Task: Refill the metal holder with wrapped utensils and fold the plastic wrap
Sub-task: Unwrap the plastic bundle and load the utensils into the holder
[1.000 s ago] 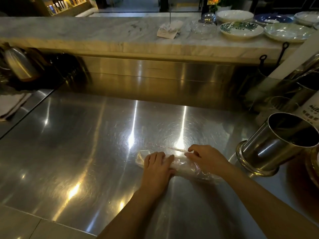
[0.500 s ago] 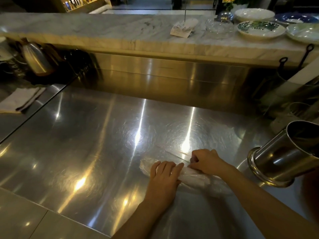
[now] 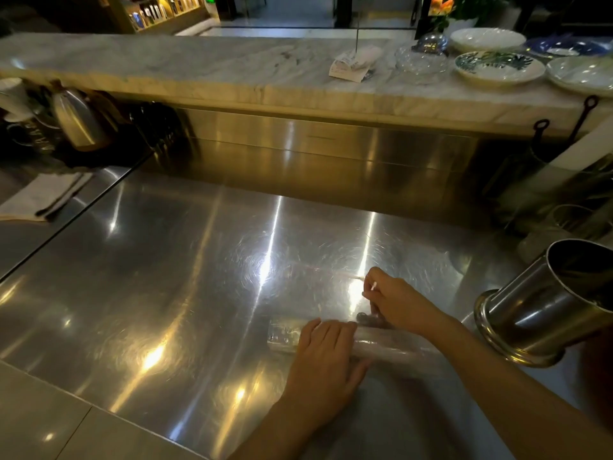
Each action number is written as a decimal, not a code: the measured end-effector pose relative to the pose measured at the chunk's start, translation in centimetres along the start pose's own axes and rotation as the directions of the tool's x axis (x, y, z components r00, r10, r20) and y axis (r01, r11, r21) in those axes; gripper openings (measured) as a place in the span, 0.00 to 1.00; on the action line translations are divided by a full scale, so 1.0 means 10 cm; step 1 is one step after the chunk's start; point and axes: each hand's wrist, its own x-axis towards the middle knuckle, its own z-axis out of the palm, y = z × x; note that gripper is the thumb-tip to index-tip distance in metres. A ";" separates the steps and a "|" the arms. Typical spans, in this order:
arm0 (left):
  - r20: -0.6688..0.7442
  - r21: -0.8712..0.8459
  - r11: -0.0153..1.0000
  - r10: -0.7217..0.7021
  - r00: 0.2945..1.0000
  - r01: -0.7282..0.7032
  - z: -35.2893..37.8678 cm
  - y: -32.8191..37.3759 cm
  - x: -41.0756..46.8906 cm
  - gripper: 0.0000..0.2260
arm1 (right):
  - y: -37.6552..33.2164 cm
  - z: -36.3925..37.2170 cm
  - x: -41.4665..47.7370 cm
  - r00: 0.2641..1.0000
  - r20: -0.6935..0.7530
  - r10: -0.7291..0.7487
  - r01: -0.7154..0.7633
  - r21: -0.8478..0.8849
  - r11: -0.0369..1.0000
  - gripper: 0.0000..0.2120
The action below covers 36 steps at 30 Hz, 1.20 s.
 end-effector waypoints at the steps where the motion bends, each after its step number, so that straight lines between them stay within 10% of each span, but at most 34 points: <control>1: -0.012 -0.002 1.000 0.007 1.000 -0.007 -0.01 0.02 0.00 0.17 | 0.01 -0.01 -0.01 1.000 -0.010 -0.014 0.014 -0.025 1.000 0.05; 9: -0.078 0.035 0.996 0.084 0.993 -0.082 0.00 0.05 -0.03 0.11 | 0.02 -0.01 -0.06 0.996 0.060 0.061 -0.061 0.001 0.998 0.21; 15: -0.023 -0.026 0.995 0.094 0.995 -0.095 0.03 0.06 -0.08 0.14 | -0.01 -0.19 -0.13 0.999 -0.032 -0.016 0.015 -0.024 1.000 0.07; 36: 0.073 0.135 0.985 0.102 0.992 -0.111 0.15 -0.06 -0.12 0.17 | -0.24 -0.62 -0.24 0.978 -0.185 -0.098 0.093 -0.036 0.995 0.19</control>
